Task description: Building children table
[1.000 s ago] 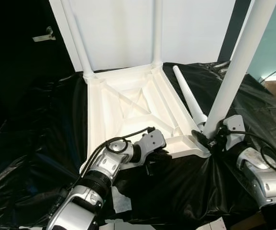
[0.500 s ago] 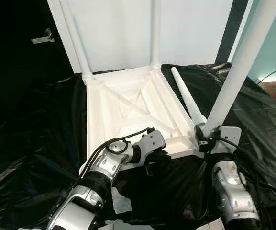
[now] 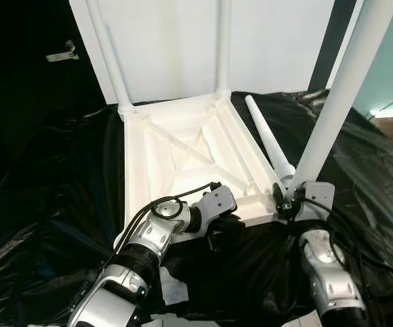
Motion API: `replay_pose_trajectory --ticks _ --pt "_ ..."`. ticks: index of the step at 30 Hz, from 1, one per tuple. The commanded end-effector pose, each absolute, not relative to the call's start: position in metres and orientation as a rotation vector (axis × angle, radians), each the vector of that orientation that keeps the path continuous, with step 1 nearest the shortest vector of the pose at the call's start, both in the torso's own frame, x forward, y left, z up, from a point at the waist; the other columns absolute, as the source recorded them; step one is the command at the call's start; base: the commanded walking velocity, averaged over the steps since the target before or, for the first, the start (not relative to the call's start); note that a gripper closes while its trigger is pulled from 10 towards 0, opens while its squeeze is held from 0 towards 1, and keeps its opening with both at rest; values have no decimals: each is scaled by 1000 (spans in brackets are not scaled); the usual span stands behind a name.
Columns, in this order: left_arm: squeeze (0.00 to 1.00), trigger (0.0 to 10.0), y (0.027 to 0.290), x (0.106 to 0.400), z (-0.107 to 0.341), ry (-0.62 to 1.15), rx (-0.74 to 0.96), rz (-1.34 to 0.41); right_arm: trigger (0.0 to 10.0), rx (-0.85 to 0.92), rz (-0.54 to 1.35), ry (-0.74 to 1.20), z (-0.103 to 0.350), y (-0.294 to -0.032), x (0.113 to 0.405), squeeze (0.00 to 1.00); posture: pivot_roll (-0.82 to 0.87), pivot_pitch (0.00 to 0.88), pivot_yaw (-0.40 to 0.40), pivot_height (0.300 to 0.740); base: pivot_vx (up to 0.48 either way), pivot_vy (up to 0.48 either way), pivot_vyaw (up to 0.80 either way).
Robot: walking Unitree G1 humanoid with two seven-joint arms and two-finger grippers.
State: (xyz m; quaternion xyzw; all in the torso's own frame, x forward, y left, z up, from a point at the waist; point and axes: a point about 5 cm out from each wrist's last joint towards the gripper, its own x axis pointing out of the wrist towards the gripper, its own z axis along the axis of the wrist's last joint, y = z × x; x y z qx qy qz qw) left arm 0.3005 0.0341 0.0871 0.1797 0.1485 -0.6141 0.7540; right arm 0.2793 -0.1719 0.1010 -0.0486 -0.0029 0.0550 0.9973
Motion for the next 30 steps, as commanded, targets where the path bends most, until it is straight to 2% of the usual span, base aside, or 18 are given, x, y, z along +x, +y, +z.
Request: replay_pose_trajectory --ticks 1,11,14,17,18,21,22,30 --pt "0 10000 47 267 28 602 316 -1338 10000 -67 283 69 91 -154 278 0 -108 18 5 740 0 0 0" --pt "0 10000 44 271 32 593 327 -1347 10000 -234 541 62 115 -182 277 0 -121 12 16 740 0 0 0" --pt "0 10000 45 272 32 592 331 -1349 10000 -324 692 117 116 -190 269 0 -122 10 20 740 0 0 0" --pt "0 10000 47 272 33 592 334 -1349 10000 -367 765 163 116 -196 266 0 -120 8 20 740 0 0 0" --pt "0 10000 47 272 33 592 335 -1347 3451 -378 785 181 116 -199 265 0 -120 8 20 740 0 0 0" --pt "0 10000 48 273 33 592 336 -1346 3451 -387 799 195 115 -201 265 0 -117 6 20 740 0 0 0" --pt "0 10000 48 274 34 591 337 -1344 0 -392 829 228 116 -206 264 0 -114 3 20 740 0 0 0" --pt "0 10000 47 274 35 589 336 -1345 0 -387 811 286 106 -208 262 0 -114 1 21 740 0 0 0"
